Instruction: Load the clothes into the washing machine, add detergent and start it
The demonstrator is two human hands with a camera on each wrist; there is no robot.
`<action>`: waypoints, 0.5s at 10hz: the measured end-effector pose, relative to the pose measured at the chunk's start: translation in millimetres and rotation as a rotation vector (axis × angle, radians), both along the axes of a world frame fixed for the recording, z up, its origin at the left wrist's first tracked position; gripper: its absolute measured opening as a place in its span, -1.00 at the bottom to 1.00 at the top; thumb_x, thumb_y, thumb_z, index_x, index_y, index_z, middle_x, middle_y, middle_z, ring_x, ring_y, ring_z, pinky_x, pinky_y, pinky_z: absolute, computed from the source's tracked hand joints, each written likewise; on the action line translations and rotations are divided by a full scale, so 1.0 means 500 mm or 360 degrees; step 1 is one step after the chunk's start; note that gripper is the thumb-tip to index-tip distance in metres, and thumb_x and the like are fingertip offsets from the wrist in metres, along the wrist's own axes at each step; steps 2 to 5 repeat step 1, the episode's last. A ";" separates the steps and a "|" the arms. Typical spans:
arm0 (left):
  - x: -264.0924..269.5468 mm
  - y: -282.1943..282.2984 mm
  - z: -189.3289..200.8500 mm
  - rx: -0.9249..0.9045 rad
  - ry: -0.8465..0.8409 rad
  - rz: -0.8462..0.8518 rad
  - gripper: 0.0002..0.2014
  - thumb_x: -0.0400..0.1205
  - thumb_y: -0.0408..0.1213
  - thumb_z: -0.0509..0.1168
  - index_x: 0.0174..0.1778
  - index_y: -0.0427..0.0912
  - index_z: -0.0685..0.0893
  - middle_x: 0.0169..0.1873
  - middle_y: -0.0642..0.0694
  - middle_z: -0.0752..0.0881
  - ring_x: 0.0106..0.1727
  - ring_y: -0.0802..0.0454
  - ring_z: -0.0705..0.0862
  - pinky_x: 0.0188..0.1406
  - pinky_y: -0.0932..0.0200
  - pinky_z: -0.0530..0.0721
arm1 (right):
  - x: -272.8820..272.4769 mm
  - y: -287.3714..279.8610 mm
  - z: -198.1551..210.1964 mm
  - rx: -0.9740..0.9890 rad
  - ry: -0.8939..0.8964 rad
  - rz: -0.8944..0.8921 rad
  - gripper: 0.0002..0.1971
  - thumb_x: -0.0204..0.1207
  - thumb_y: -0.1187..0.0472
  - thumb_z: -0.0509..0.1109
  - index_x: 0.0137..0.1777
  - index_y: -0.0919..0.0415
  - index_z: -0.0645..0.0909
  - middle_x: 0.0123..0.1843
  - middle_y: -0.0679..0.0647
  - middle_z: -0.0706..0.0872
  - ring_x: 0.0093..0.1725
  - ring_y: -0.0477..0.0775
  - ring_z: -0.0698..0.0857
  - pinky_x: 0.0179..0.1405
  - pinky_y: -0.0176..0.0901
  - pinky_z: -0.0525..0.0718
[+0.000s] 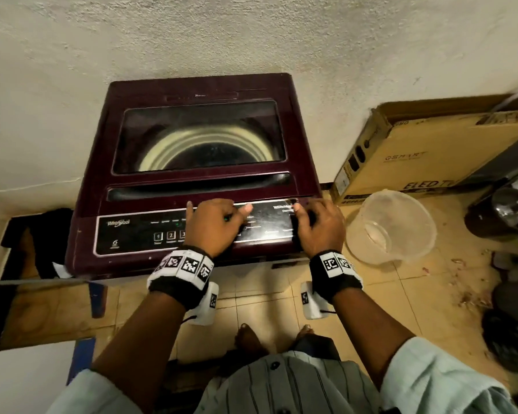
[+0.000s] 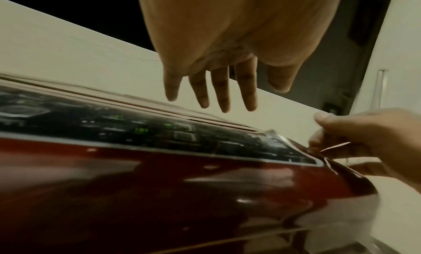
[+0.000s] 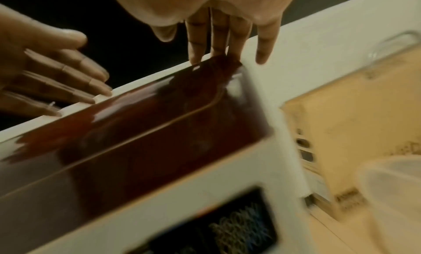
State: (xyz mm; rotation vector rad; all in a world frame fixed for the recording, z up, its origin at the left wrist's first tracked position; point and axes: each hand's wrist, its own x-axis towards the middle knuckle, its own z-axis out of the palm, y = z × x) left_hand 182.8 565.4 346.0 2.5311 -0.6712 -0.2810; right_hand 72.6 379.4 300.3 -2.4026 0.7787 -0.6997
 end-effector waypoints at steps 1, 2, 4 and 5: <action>-0.037 -0.087 -0.011 -0.0097 -0.0058 -0.0303 -0.49 0.53 0.27 0.11 0.05 0.02 0.78 0.21 -0.02 0.72 0.30 -0.05 0.62 0.46 -0.28 0.37 | -0.043 -0.021 -0.008 0.0238 0.0072 -0.0192 -0.66 0.60 -0.04 0.22 -0.02 0.22 0.67 0.05 0.15 0.71 0.02 0.22 0.66 0.06 0.02 0.61; -0.037 -0.087 -0.011 -0.0097 -0.0058 -0.0303 -0.49 0.53 0.27 0.11 0.05 0.02 0.78 0.21 -0.02 0.72 0.30 -0.05 0.62 0.46 -0.28 0.37 | -0.043 -0.021 -0.008 0.0238 0.0072 -0.0192 -0.66 0.60 -0.04 0.22 -0.02 0.22 0.67 0.05 0.15 0.71 0.02 0.22 0.66 0.06 0.02 0.61; -0.037 -0.087 -0.011 -0.0097 -0.0058 -0.0303 -0.49 0.53 0.27 0.11 0.05 0.02 0.78 0.21 -0.02 0.72 0.30 -0.05 0.62 0.46 -0.28 0.37 | -0.043 -0.021 -0.008 0.0238 0.0072 -0.0192 -0.66 0.60 -0.04 0.22 -0.02 0.22 0.67 0.05 0.15 0.71 0.02 0.22 0.66 0.06 0.02 0.61; -0.037 -0.087 -0.011 -0.0097 -0.0058 -0.0303 -0.49 0.53 0.27 0.11 0.05 0.02 0.78 0.21 -0.02 0.72 0.30 -0.05 0.62 0.46 -0.28 0.37 | -0.043 -0.021 -0.008 0.0238 0.0072 -0.0192 -0.66 0.60 -0.04 0.22 -0.02 0.22 0.67 0.05 0.15 0.71 0.02 0.22 0.66 0.06 0.02 0.61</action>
